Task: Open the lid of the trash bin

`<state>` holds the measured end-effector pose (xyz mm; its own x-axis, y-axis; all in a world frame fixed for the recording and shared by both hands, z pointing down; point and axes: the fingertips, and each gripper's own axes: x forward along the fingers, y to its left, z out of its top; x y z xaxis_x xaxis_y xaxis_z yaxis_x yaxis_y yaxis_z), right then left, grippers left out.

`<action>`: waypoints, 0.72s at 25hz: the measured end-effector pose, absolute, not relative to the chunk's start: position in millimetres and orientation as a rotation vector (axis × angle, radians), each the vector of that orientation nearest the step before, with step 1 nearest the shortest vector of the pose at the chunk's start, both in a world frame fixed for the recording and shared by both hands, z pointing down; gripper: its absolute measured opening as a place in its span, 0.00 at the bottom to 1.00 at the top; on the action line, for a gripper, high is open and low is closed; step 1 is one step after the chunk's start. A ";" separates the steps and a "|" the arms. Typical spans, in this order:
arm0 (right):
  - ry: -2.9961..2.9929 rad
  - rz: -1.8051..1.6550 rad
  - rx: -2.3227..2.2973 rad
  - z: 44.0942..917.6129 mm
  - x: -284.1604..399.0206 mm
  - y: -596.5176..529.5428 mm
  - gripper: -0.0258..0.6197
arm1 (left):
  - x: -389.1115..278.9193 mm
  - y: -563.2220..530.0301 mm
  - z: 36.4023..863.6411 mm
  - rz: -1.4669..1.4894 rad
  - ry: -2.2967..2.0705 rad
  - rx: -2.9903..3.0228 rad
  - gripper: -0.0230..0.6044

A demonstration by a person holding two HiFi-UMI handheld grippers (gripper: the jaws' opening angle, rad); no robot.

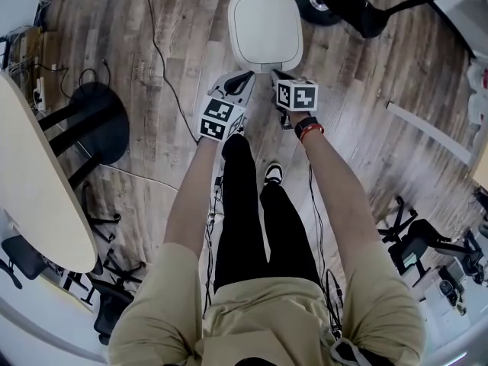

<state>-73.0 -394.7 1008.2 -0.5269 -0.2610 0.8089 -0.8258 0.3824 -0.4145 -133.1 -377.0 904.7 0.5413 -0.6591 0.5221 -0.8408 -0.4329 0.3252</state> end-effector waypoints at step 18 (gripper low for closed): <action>-1.978 1.067 0.924 1021.7 -70.4 -391.6 0.06 | -130.7 -370.2 918.9 0.445 -1.194 2.208 0.08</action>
